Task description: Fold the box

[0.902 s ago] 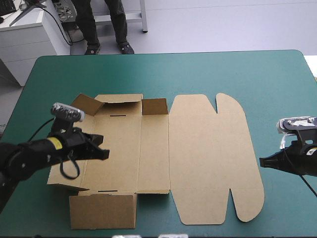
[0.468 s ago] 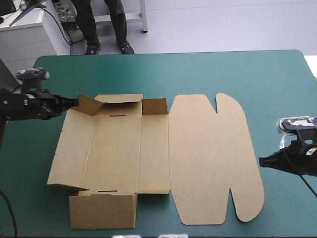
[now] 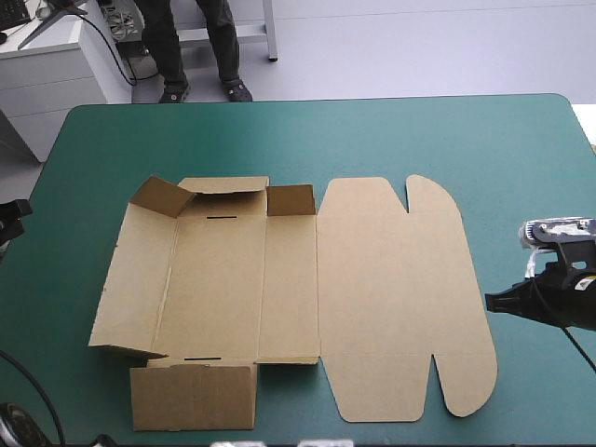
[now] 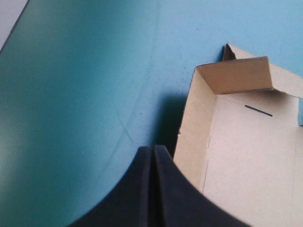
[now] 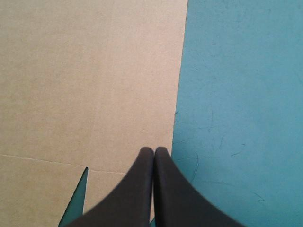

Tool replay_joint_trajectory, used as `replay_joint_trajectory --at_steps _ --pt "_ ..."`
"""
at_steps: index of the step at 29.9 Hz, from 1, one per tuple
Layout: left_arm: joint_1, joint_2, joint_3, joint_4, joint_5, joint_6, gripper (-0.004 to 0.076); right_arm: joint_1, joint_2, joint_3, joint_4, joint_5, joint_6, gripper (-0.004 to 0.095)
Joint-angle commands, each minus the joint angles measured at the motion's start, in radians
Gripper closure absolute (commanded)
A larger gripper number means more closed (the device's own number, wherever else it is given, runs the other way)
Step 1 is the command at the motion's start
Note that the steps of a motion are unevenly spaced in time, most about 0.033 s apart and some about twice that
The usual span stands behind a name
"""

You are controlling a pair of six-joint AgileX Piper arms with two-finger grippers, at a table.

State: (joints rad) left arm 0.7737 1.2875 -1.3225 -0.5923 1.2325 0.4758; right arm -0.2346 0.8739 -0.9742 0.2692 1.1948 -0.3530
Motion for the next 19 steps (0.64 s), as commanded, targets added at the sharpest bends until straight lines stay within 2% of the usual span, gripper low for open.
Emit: replay_joint_trajectory --at_steps 1,6,9,11,15,17,19 --pt "-0.012 -0.027 -0.035 -0.092 0.06 0.071 0.0732 -0.008 -0.004 -0.022 0.044 -0.042 -0.008 0.0927" --pt "-0.017 -0.027 -0.035 -0.083 0.062 0.109 0.0724 -0.008 -0.004 -0.022 0.041 -0.042 -0.008 0.0927" --pt "-0.017 -0.027 -0.035 -0.077 0.062 0.112 0.0654 -0.008 -0.004 -0.022 0.041 -0.041 -0.008 0.0927" --pt "-0.017 -0.027 -0.035 -0.077 0.062 0.129 0.0548 -0.008 -0.004 -0.022 0.041 -0.043 -0.008 0.0927" --pt "-0.017 -0.027 -0.035 -0.089 0.062 0.151 0.0247 -0.008 -0.004 -0.022 0.04 -0.043 -0.01 0.0927" --pt "-0.017 -0.027 -0.035 -0.097 0.062 0.151 0.0148 -0.008 -0.004 -0.022 0.04 -0.043 -0.01 0.0927" --pt "-0.017 -0.027 -0.035 -0.097 0.062 0.149 0.0116 -0.008 -0.004 -0.022 0.04 -0.043 -0.01 0.0927"
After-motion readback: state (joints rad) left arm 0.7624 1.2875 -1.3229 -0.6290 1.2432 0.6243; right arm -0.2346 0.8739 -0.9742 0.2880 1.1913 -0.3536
